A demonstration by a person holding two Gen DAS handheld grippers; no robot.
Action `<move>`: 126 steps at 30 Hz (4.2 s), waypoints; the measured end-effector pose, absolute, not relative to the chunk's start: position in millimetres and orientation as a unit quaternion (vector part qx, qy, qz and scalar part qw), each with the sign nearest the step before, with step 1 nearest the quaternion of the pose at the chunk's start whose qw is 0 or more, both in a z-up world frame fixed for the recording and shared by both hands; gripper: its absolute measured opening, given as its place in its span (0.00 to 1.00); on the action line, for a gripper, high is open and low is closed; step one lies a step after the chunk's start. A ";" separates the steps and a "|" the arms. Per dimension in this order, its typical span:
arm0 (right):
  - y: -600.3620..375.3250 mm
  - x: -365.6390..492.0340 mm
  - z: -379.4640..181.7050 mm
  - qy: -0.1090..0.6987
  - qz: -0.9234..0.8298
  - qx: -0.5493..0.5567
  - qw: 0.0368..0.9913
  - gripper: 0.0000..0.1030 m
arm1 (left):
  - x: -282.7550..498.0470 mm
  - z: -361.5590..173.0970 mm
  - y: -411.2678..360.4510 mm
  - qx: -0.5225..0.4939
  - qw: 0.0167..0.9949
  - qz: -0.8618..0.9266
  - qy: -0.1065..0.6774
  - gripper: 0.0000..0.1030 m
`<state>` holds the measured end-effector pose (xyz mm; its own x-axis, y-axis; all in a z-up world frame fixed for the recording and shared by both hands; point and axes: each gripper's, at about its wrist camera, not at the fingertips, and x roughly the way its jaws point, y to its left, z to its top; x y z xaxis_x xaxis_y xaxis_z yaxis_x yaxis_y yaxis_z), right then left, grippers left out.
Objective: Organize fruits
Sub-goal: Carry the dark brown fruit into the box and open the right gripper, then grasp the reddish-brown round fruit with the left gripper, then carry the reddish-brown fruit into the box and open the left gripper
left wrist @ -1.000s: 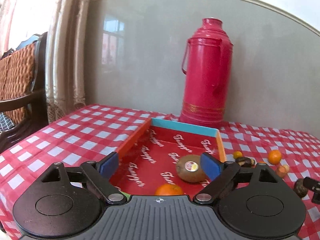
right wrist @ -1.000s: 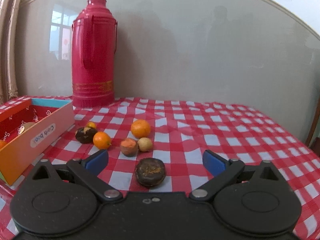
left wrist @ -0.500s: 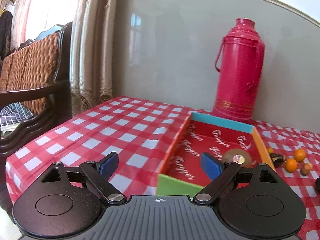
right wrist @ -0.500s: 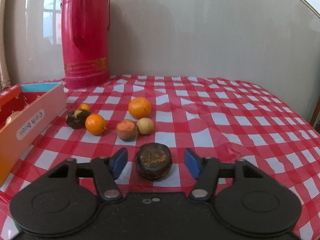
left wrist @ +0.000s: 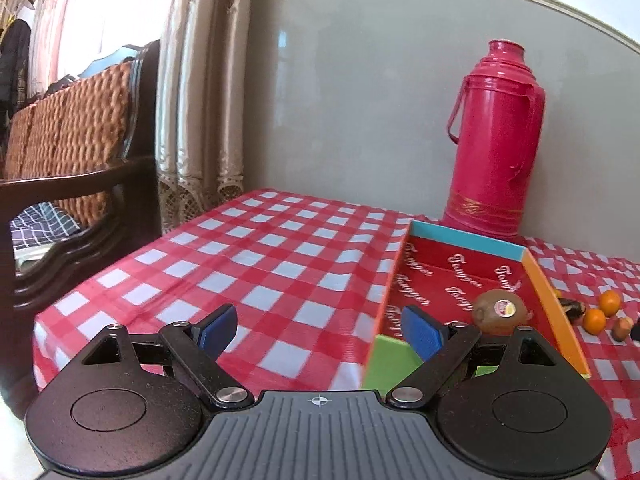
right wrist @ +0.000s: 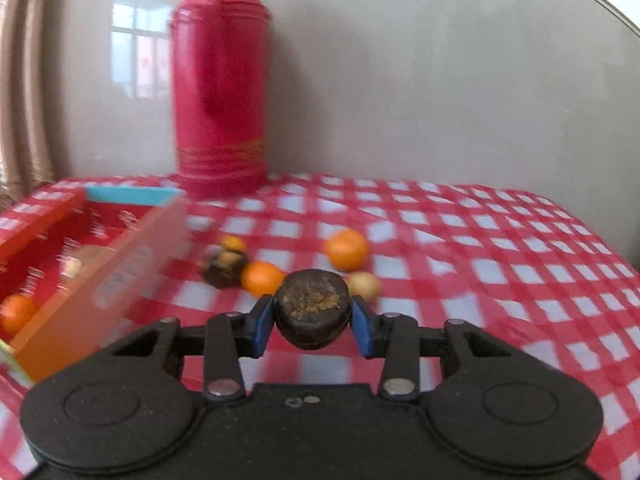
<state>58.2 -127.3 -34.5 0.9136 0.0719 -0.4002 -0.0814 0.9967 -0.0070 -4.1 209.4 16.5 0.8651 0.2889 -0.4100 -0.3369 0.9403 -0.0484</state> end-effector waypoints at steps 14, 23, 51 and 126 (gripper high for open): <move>-40.4 39.0 -14.1 0.138 0.144 -0.028 0.980 0.32 | -29.8 12.4 254.1 -0.058 0.954 0.202 0.216 0.86; 2.4 30.1 -18.5 0.118 0.182 -0.060 0.974 0.32 | -31.6 11.8 251.8 -0.055 0.955 0.188 0.222 0.86; -154.3 41.4 -16.7 0.127 -0.020 0.069 0.989 0.87 | -9.5 28.6 181.7 -0.046 0.971 0.119 0.204 0.86; -316.2 41.0 -49.7 0.156 -0.128 0.060 0.978 0.87 | 112.2 5.1 -87.0 0.033 0.959 -0.091 0.267 0.28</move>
